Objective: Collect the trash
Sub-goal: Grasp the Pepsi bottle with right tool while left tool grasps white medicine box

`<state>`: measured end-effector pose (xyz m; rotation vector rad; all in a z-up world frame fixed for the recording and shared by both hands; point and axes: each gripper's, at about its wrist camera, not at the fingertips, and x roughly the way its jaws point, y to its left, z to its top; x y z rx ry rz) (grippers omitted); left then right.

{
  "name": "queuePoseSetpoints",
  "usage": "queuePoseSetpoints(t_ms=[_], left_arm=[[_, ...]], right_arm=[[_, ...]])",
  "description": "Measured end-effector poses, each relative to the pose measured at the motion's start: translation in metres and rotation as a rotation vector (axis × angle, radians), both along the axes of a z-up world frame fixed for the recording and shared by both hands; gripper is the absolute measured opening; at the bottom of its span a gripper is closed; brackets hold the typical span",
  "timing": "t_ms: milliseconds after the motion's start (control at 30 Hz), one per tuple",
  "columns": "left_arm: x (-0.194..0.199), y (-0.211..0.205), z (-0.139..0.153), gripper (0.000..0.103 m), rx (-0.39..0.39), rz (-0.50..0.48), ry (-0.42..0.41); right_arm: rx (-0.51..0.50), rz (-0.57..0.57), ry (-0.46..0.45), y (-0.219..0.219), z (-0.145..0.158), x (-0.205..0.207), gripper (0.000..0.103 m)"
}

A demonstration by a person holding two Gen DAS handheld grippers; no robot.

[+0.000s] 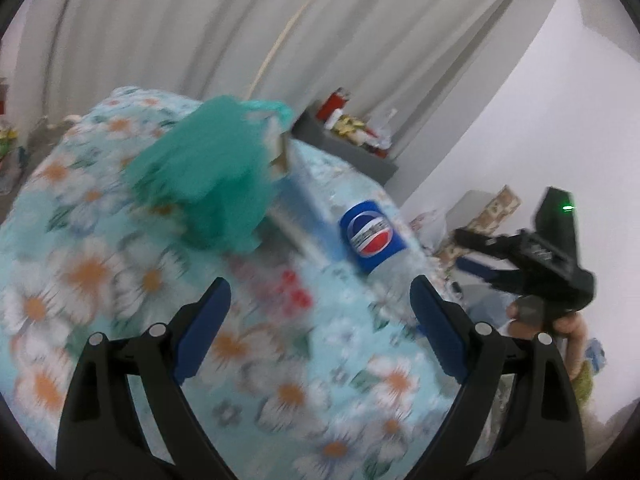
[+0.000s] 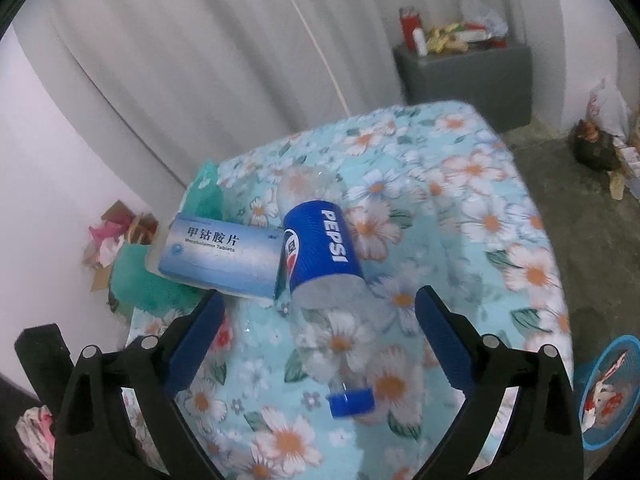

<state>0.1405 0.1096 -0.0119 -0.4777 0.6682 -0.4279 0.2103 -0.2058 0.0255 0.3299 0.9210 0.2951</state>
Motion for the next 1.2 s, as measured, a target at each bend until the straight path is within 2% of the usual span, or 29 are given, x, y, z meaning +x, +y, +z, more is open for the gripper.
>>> queuePoseSetpoints(t_ms=[100, 133, 200, 267, 400, 467, 533, 700, 833, 967, 1033, 1067, 1100, 1200], left_arm=[[0.022, -0.009, 0.001, 0.085, -0.038, 0.0, 0.002], [0.029, -0.012, 0.0, 0.081, -0.04, 0.005, 0.005], [0.042, -0.019, -0.002, 0.079, -0.039, 0.013, 0.018], [0.05, -0.025, -0.006, 0.07, -0.035, 0.02, 0.045], [0.063, -0.038, -0.013, 0.068, -0.012, 0.054, 0.087], [0.068, -0.04, -0.016, 0.068, -0.032, 0.08, 0.115], [0.076, -0.039, -0.021, 0.068, -0.086, 0.108, 0.152], [0.085, -0.039, -0.028, 0.067, -0.089, 0.169, 0.179], [0.086, -0.041, -0.03, 0.054, -0.091, 0.218, 0.188], [0.087, -0.039, -0.033, 0.047, -0.104, 0.258, 0.19], [0.087, -0.039, -0.034, 0.042, -0.105, 0.276, 0.186], [0.087, -0.039, -0.034, 0.037, -0.106, 0.281, 0.187], [0.086, -0.038, -0.035, 0.038, -0.114, 0.285, 0.184], [0.082, -0.037, -0.033, 0.034, -0.135, 0.275, 0.168]], right_arm=[[0.001, 0.016, 0.043, 0.005, -0.008, 0.018, 0.09], [0.005, 0.02, 0.053, 0.005, -0.011, 0.023, 0.09], [0.005, 0.031, 0.072, 0.007, -0.014, 0.031, 0.09], [0.01, 0.05, 0.096, 0.01, -0.02, 0.04, 0.09], [0.006, 0.084, 0.135, 0.015, -0.029, 0.053, 0.09], [-0.001, 0.093, 0.148, 0.017, -0.033, 0.058, 0.088], [0.005, 0.103, 0.163, 0.019, -0.037, 0.063, 0.086], [0.014, 0.119, 0.176, 0.021, -0.043, 0.069, 0.084], [0.027, 0.125, 0.188, 0.019, -0.047, 0.073, 0.083], [0.047, 0.132, 0.214, 0.018, -0.055, 0.078, 0.078], [0.058, 0.13, 0.225, 0.018, -0.059, 0.081, 0.072], [0.062, 0.128, 0.233, 0.017, -0.061, 0.08, 0.065], [0.072, 0.124, 0.242, 0.016, -0.064, 0.081, 0.062], [0.115, 0.103, 0.243, 0.01, -0.066, 0.078, 0.061]])
